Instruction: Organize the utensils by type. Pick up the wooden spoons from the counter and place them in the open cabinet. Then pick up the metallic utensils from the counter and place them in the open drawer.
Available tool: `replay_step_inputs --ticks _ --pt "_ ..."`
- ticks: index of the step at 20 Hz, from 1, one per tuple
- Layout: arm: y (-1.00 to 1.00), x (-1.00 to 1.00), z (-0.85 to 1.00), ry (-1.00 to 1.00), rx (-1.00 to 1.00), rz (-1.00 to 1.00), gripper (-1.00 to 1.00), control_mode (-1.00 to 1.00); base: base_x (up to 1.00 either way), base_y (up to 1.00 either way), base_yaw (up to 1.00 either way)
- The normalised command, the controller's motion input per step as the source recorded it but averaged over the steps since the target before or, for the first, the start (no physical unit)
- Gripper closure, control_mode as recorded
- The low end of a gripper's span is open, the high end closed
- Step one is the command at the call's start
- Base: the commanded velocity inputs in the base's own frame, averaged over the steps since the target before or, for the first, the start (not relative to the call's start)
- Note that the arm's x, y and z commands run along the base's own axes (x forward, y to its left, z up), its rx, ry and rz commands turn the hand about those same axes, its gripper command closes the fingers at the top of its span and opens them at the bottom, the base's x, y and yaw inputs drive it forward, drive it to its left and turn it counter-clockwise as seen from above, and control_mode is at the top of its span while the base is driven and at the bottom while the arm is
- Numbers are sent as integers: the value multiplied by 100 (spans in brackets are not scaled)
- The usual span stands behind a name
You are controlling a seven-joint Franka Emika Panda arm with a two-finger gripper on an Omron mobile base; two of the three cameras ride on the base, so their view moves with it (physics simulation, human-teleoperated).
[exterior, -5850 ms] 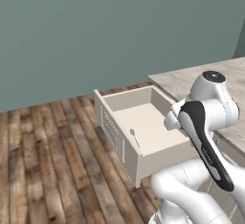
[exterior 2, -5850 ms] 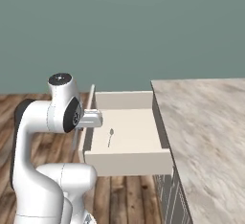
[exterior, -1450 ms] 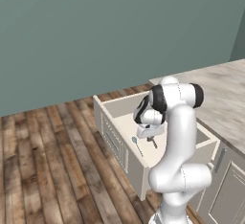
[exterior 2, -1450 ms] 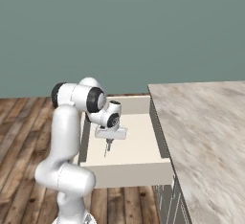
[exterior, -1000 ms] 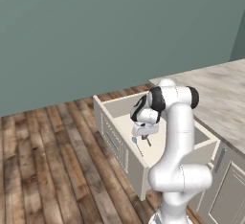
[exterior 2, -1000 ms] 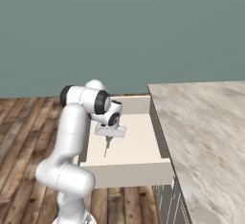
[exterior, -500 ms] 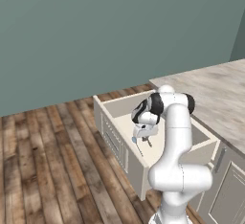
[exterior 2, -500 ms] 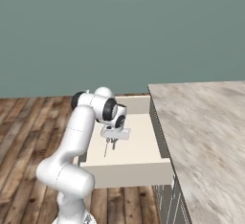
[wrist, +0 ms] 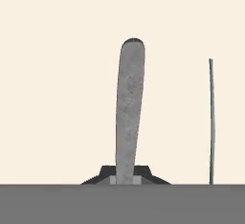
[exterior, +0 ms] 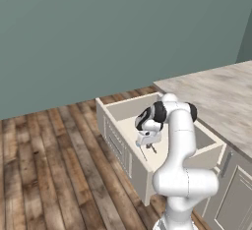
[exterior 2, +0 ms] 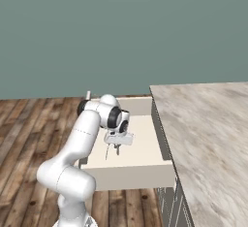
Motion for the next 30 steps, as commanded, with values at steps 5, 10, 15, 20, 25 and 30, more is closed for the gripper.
replay_step_inputs --ticks 5,10,15,20,25,30 --pt "-18 0 -47 0 1 10 100 -100 0 0 0" --pt "-16 -6 -24 -5 4 8 -100 -100 0 0 0" --pt "-25 -26 -1 -20 13 2 -100 -100 0 0 0" --pt "-26 -5 0 -19 17 1 -100 -100 0 0 0" --pt "-37 -2 28 -15 18 5 -100 -100 0 0 0" --pt "-52 -13 93 -15 17 9 -100 -100 0 0 0"
